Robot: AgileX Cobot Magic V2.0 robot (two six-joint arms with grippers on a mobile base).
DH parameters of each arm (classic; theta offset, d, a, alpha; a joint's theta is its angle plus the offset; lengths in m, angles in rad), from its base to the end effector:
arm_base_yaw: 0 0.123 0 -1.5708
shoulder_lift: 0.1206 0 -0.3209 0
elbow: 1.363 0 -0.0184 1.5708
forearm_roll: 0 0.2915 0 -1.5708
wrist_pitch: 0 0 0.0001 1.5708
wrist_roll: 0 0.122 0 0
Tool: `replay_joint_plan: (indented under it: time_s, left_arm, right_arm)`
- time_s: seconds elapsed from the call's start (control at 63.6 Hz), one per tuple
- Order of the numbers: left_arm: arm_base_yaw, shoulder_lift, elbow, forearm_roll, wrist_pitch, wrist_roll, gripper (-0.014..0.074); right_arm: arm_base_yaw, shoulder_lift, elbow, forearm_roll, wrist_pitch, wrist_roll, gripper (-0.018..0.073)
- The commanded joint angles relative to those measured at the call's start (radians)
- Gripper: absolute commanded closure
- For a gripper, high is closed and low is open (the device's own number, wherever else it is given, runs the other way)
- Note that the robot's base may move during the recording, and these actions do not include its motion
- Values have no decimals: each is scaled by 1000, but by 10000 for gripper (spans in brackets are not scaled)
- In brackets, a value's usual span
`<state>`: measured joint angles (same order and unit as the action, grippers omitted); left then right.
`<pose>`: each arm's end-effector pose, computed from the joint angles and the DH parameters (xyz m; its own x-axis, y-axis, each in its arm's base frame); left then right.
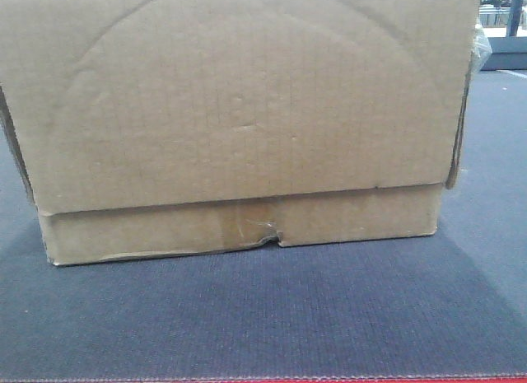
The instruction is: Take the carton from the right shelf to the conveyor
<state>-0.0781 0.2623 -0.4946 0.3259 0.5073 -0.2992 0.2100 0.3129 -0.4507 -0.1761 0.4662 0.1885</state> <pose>0.0934 0.0118 0.3320 -0.1630 0.0009 -0.9866 -0.0778 0.9969 0.0138 0.1067 0.0129 0.3124 -0.2317 -0.0179 -0.9726 -0.1258 0.9920 0.0117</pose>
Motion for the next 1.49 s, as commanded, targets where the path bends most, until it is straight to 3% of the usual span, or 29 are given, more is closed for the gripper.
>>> replay_joint_plan:
  time_s: [0.0, 0.22, 0.99, 1.116, 1.242, 1.383, 1.477]
  left_arm:
    - [2, -47, 2, -4, -34, 0, 583]
    - [2, -71, 2, -4, -34, 0, 583]
    - [2, -71, 2, -4, -34, 0, 583]
    - [23, -79, 2, -57, -21, 9, 583]
    - [80, -127, 52, -211, -46, 198, 583]
    - [136, -219, 224, -262, -203, 220, 583]
    - [138, -262, 358, -262, -333, 220, 583]
  right_arm:
    - [-7, -128, 16, -12, -36, -7, 627]
    - [-7, -296, 16, -12, -36, -7, 627]
    - [-7, -303, 16, -12, -46, -7, 627]
    - [-7, -303, 16, -12, -46, -7, 627]
    - [-7, -303, 16, -12, -46, -7, 627]
    - [-7, -303, 16, -12, -46, -7, 627]
    - [-7, -303, 16, -12, -46, -7, 627]
